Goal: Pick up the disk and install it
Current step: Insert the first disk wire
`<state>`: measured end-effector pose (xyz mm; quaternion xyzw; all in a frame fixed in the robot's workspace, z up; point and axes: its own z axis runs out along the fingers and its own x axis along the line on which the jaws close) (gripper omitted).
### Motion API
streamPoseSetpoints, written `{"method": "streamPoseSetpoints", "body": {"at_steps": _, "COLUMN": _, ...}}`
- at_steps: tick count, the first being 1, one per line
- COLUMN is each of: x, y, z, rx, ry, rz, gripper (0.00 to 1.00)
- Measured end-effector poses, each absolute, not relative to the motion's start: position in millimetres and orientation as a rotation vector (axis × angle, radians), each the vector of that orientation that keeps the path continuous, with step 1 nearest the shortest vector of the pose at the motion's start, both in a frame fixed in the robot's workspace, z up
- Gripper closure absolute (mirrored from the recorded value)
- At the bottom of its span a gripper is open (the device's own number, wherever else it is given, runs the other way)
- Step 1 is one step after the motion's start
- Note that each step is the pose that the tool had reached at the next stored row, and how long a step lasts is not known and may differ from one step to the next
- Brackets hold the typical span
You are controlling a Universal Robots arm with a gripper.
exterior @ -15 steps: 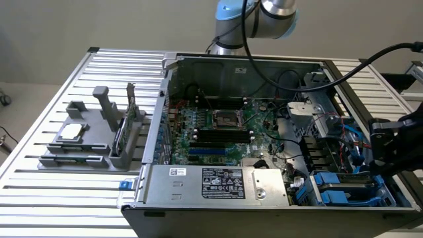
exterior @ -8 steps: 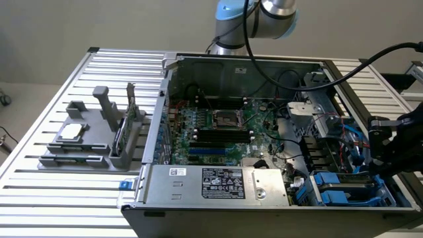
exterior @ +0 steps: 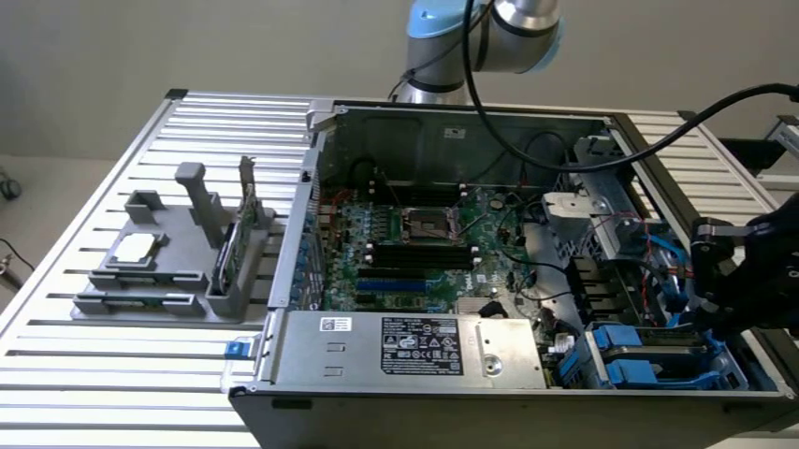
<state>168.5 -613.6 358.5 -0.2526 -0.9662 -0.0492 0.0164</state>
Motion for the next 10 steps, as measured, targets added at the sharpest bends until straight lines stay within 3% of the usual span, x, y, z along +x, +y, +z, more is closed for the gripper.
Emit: {"method": "streamPoseSetpoints", "body": {"at_steps": 10, "x": 168.5, "y": -613.6, "z": 350.9, "rx": -0.986, "ry": -2.947, "rz": -0.167, "gripper": 0.78}}
